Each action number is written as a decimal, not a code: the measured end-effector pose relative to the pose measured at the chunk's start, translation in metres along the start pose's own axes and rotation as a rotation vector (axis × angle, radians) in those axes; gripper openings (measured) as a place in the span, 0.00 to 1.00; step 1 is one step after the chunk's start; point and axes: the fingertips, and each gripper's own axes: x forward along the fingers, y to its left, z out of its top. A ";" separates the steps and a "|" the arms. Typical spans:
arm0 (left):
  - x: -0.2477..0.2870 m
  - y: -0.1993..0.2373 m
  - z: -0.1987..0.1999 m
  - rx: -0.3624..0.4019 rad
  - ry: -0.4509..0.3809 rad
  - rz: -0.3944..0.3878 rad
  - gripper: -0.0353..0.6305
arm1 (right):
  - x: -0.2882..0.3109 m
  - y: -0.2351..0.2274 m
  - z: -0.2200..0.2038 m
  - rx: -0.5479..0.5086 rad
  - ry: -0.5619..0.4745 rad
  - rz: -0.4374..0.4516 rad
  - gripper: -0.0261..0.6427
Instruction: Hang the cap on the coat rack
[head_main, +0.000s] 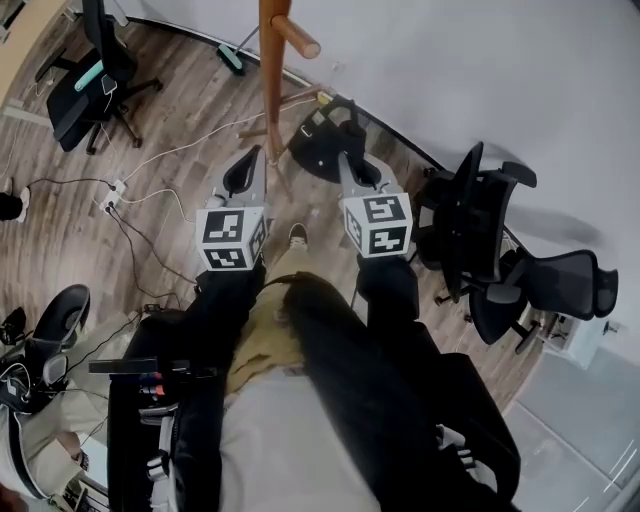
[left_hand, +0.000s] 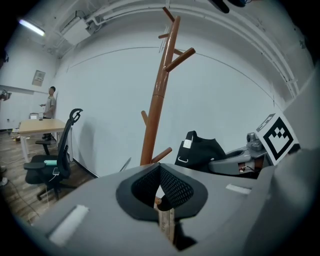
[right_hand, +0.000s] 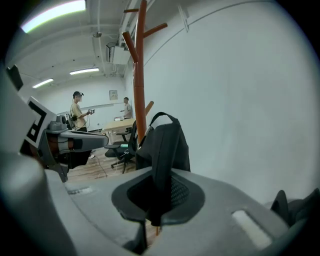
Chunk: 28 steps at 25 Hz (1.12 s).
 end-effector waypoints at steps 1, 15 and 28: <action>0.001 0.003 0.001 -0.001 0.001 0.009 0.06 | 0.008 0.001 0.002 -0.014 0.010 0.018 0.05; -0.007 0.045 0.001 -0.032 0.005 0.124 0.06 | 0.108 -0.010 -0.006 -0.040 0.161 0.202 0.05; -0.002 0.036 0.002 -0.034 0.004 0.092 0.06 | 0.136 -0.007 -0.018 -0.032 0.225 0.257 0.07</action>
